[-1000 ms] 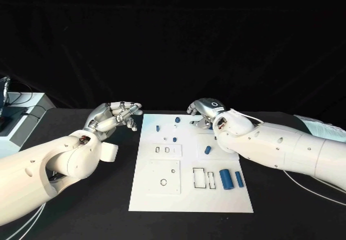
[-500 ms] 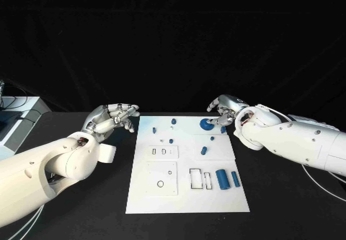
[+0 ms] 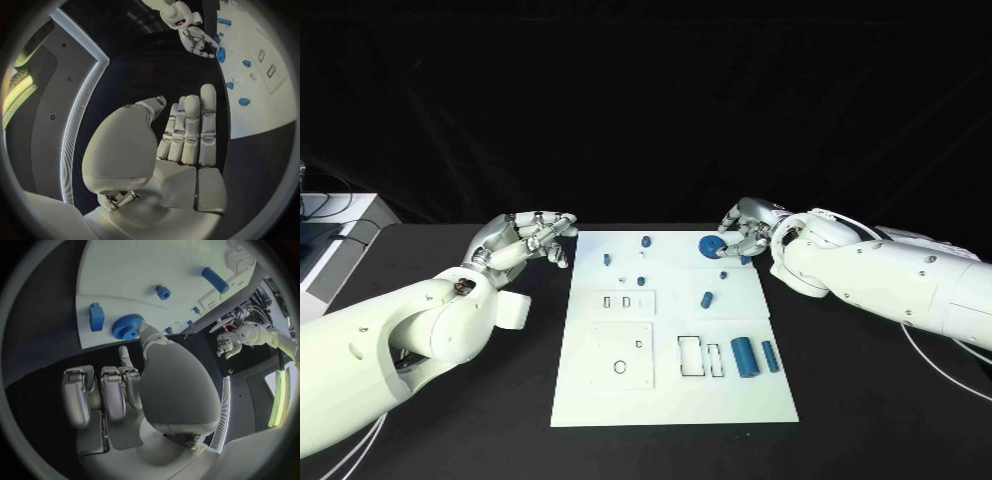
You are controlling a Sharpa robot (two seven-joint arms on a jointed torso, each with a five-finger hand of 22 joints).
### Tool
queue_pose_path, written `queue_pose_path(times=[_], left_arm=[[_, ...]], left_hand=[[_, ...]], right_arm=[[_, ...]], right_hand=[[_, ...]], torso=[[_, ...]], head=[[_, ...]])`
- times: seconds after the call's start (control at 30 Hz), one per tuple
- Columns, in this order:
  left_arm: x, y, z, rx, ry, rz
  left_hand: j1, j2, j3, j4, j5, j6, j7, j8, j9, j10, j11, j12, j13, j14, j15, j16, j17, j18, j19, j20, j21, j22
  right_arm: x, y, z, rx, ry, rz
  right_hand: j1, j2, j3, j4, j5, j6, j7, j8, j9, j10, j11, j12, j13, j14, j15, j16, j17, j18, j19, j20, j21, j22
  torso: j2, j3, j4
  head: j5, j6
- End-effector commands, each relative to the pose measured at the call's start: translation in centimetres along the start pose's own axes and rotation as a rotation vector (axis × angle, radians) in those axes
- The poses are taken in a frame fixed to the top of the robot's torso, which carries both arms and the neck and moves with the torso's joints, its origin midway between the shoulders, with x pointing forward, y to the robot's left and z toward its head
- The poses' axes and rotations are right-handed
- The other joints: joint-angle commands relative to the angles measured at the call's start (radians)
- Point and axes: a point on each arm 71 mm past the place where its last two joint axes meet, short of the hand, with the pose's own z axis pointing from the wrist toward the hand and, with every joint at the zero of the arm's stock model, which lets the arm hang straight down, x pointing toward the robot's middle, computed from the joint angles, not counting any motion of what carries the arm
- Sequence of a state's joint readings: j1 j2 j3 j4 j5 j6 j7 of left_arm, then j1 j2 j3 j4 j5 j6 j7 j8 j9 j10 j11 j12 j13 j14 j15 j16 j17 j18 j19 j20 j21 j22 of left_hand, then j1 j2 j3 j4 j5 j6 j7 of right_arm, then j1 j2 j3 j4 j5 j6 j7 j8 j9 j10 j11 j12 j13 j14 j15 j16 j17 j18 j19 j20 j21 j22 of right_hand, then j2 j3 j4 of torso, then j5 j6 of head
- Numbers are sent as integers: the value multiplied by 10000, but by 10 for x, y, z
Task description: Assemble the parts on the task board
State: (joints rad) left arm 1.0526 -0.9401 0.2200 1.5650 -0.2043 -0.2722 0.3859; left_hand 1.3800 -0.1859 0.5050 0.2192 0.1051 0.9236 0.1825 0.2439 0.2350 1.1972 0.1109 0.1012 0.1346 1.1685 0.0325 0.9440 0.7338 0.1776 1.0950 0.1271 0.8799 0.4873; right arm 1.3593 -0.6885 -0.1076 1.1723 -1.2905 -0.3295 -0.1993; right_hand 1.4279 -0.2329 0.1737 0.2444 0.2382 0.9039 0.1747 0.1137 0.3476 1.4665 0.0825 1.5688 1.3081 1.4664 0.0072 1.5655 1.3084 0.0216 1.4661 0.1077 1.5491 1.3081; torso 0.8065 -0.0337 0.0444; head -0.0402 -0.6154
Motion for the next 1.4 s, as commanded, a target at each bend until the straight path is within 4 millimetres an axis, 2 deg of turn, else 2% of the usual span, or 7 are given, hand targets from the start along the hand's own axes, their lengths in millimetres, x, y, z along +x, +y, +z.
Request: queue_pose_path(times=[0.03, 0.27, 0.83, 1.17, 1.23, 1.27, 1.4], left_arm=[[3, -1, 1, 110, 232, -105], [4, 0, 1, 95, 241, -112], [4, 0, 1, 69, 240, -105], [4, 0, 1, 38, 243, -98], [4, 0, 1, 33, 243, -98], [4, 0, 1, 30, 244, -98], [4, 0, 1, 20, 246, -98]], left_hand=[[-96, -37, 57, -14, -56, -55, 8, 14, 9, -79, -8, 7, 15, -78, 18, 70, 8, 44, -68, -28, 63, 9], [-96, -37, 57, -14, -56, -55, 8, 14, 9, -79, -8, 7, 15, -78, 18, 70, 8, 44, -68, -28, 63, 9], [-96, -37, 57, -14, -56, -55, 8, 14, 9, -79, -8, 7, 15, -78, 18, 70, 8, 44, -68, -28, 63, 9], [-100, -24, 65, -16, -52, -55, 6, 24, 19, -92, -8, 12, 24, -89, 21, 83, 4, 47, -105, -20, 106, 39], [-90, -18, 72, -23, -49, -56, 6, 26, 22, -96, -9, 13, 26, -91, 21, 86, 3, 48, -113, -19, 117, 47], [-90, -18, 72, -23, -49, -56, 6, 26, 22, -96, -9, 13, 26, -91, 21, 86, 3, 48, -113, -19, 117, 47], [-76, -11, 81, -34, -46, -58, 4, 28, 25, -99, -10, 16, 30, -94, 20, 90, 2, 49, -124, -18, 131, 57]], right_arm=[[4, 0, 1, 148, 293, -41], [6, 0, 5, 240, 241, -24], [12, 4, 9, 186, 345, 176], [12, 5, 10, 241, 286, 209], [13, 5, 10, 276, 285, 208], [13, 5, 10, 293, 291, 206], [13, 7, 11, 347, 250, 102]], right_hand=[[36, 67, -65, 9, 26, -53, -5, 64, 15, 1043, 86, 20, 2627, 1044, 84, 53, 2624, -171, 962, 81, 77, 2448], [139, 173, -37, 74, 131, 15, -17, 130, 41, 1043, 79, 20, 2627, 1044, 84, 53, 2624, -183, 985, 89, 116, 2498], [165, 327, 63, 250, 310, 228, -62, 267, 89, 1043, 43, 20, 2627, 1044, 54, 53, 2624, -198, 1013, 75, 164, 2560], [127, 380, 115, 333, 371, 325, -85, 314, 102, 1043, 25, 20, 2627, 1044, 33, 53, 2624, -204, 1025, 59, 183, 2584], [43, 463, 170, 414, 429, 451, -115, 372, 119, 1043, 1, 20, 2627, 1044, 10, 53, 2624, -203, 1022, 42, 179, 2580], [-91, 556, 250, 445, 645, 554, -148, 412, 127, 1043, -29, 20, 2627, 1044, -18, 53, 2624, -206, 1028, 18, 189, 2591], [-161, 637, 436, 413, 790, 745, -220, 485, 143, 1043, -92, 20, 2627, 1044, -82, 53, 2624, -207, 1030, -33, 191, 2595]], torso=[[5, -18, -1], [12, -25, -2], [13, -16, -22], [18, -24, -13], [19, -24, -15], [18, -24, -18], [19, -23, -15]], head=[[10, -21], [19, -45], [67, -117], [78, -149], [79, -150], [79, -154], [81, -167]])
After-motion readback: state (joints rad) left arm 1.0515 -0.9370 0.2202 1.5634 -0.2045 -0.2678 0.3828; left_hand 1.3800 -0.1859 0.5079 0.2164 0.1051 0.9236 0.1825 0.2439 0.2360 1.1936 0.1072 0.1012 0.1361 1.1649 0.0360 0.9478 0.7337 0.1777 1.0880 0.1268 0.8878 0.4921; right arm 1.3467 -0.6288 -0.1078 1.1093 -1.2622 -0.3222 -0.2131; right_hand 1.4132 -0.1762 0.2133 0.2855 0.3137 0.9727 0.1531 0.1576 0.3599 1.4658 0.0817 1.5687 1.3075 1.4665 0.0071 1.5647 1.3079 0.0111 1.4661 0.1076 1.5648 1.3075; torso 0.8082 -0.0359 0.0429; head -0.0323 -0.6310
